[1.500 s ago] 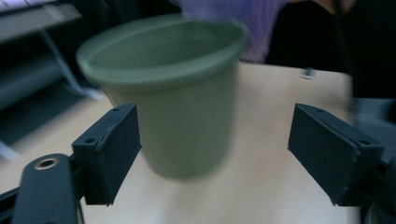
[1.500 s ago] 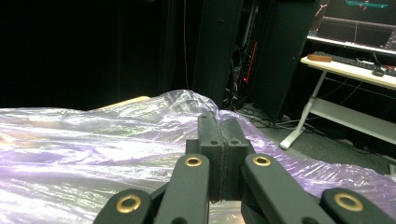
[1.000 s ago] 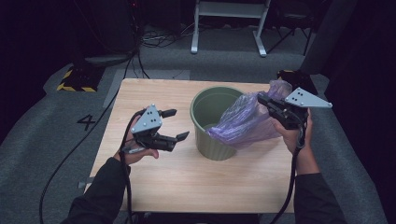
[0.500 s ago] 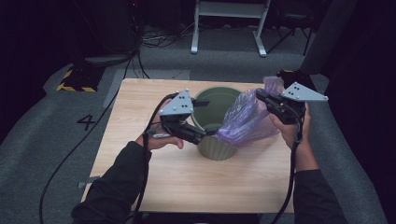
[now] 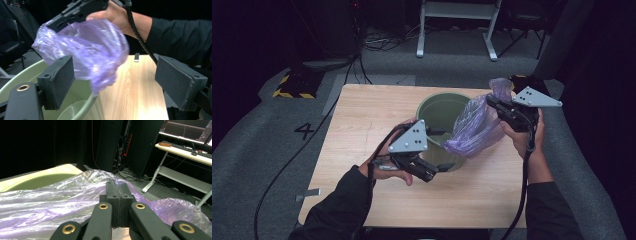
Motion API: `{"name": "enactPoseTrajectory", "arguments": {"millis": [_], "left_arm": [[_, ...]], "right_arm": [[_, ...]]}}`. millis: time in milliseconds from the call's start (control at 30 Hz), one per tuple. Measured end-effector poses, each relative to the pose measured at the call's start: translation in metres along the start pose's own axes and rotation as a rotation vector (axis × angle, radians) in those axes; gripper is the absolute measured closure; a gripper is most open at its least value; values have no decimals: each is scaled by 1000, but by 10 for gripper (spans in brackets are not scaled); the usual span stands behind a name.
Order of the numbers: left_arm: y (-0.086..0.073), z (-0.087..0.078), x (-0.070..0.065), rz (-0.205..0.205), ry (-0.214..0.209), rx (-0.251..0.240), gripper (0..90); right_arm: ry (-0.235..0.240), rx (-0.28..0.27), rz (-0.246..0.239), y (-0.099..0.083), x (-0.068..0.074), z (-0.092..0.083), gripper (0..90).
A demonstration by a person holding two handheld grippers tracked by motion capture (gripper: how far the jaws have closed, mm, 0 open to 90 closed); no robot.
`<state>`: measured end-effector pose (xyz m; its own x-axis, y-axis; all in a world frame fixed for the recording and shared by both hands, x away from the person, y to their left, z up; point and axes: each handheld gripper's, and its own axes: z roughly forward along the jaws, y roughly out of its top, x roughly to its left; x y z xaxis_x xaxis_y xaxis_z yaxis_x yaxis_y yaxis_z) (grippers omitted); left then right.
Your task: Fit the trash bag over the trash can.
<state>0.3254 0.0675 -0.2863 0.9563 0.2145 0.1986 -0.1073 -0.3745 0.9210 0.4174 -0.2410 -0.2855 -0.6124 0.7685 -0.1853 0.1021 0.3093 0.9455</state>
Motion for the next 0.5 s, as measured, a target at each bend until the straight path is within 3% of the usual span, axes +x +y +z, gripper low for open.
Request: {"name": "enactPoseTrajectory", "arguments": {"millis": [100,133,167,200,267,333,433,500], "left_arm": [[2,13,-3,21,13,22,157],[2,20,1,16,27,32,157],[2,26,7,-16,46,42,174],[2,26,7,-16,46,42,204],[1,35,18,-8,94,85,272],[-2,39,27,-18,111,109,391],[-4,41,37,8,197,146,573],[-5,41,41,12,207,145,677]], "right_arm": [[-1,4,-4,1,2,1,900],[-1,5,-8,2,2,1,900],[7,2,-10,3,4,2,900],[11,-3,-9,4,4,1,900],[19,-11,-10,4,6,-1,900],[21,-15,-13,4,7,-1,900],[18,-23,-8,4,5,-2,900],[-10,-31,-13,4,4,-4,900]]}}
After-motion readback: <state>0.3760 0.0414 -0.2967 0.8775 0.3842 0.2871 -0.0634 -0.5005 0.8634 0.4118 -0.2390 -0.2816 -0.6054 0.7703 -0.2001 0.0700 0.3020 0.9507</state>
